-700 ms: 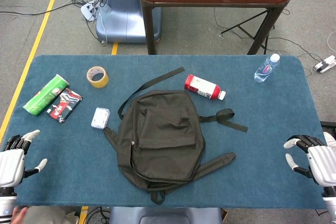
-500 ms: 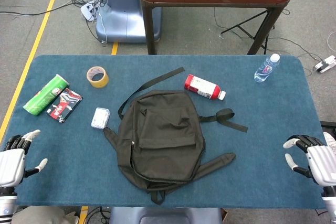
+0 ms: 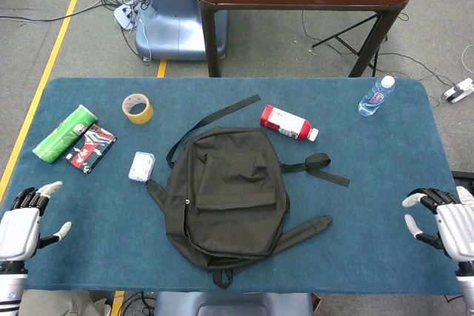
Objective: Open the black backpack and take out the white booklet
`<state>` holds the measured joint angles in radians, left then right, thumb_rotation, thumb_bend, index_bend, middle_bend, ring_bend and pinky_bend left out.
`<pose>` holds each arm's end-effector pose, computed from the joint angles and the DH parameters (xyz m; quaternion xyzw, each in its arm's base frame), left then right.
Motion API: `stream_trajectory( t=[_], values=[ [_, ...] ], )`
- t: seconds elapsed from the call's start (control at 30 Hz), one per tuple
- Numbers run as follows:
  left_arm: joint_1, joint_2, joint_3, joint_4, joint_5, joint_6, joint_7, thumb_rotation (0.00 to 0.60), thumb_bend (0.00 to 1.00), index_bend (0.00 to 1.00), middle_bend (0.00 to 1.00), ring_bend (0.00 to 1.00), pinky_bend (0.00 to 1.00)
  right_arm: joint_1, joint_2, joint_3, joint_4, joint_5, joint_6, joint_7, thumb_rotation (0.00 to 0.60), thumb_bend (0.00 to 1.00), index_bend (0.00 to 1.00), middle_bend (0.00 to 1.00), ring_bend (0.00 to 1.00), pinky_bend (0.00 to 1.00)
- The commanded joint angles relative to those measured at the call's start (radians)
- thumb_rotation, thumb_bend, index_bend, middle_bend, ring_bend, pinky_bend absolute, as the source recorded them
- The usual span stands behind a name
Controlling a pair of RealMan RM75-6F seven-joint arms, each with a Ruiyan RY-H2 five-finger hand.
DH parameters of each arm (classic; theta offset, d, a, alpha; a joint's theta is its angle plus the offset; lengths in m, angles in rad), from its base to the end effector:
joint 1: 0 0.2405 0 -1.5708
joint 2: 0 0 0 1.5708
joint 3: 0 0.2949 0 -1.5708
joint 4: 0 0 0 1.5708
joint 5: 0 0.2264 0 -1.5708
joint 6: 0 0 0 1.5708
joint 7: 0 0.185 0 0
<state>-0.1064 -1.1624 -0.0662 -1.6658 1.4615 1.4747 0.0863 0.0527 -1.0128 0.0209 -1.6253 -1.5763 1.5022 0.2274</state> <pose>-0.3368 0.2360 0.1432 -0.5868 -0.3930 -0.3937 0.5884 -0.3521 -0.2083 0.1901 0.5844 -0.4254 0.4263 0.5439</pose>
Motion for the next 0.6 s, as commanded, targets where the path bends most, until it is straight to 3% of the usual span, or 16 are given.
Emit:
stream_trajectory(
  t=[0.03,0.23,0.43,0.6],
  values=[
    [-0.008,-0.002,0.002,0.010,0.013,-0.008,-0.014,0.600,0.25,0.20,0.21,0.21,0.11,0.000,0.002,0.003,-0.002,0.003,0.003,-0.004,0.600,0.35,0.46,0.37,0.29,0.31],
    [-0.041,-0.016,0.007,0.047,0.064,-0.031,-0.057,0.600,0.25,0.21,0.21,0.21,0.11,0.003,0.009,0.013,-0.015,0.011,0.003,-0.025,0.600,0.35,0.46,0.37,0.29,0.31],
    [-0.108,-0.010,0.048,0.072,0.174,-0.105,-0.158,0.600,0.25,0.22,0.21,0.21,0.11,0.012,0.012,0.022,-0.029,0.022,-0.007,-0.045,0.600,0.35,0.46,0.37,0.29,0.31],
    [-0.170,-0.035,0.077,0.079,0.268,-0.155,-0.157,0.600,0.25,0.22,0.21,0.21,0.11,0.019,0.012,0.026,-0.035,0.026,-0.017,-0.054,0.600,0.35,0.46,0.37,0.29,0.31]
  ],
)
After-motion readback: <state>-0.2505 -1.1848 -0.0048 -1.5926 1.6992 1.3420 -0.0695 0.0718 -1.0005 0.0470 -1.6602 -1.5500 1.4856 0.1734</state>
